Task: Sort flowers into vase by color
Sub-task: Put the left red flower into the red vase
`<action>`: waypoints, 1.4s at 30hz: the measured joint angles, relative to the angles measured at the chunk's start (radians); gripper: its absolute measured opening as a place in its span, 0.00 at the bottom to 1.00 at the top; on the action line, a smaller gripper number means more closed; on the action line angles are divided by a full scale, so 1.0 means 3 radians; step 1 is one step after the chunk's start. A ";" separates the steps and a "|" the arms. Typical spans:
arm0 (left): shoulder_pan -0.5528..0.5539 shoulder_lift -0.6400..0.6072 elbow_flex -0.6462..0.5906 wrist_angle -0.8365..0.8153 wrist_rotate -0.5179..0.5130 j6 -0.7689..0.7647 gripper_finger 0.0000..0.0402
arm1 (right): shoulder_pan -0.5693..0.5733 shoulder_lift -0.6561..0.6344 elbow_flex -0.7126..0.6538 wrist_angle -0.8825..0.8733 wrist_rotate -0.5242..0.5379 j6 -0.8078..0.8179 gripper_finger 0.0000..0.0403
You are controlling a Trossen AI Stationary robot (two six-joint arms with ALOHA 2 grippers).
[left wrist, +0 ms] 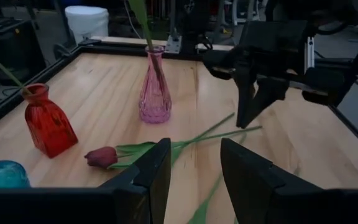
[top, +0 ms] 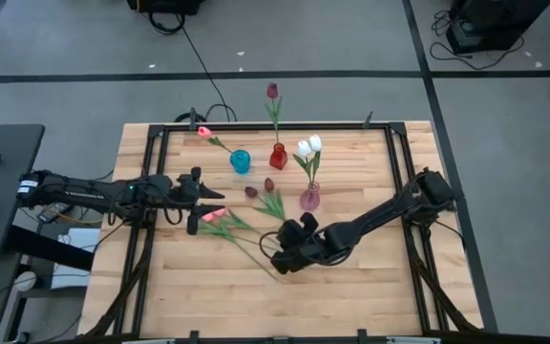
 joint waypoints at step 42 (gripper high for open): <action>0.0000 0.0000 0.0000 -0.0005 -0.0018 0.0207 0.36 | -0.0417 0.0081 -0.0966 0.1179 0.0286 -0.0146 0.33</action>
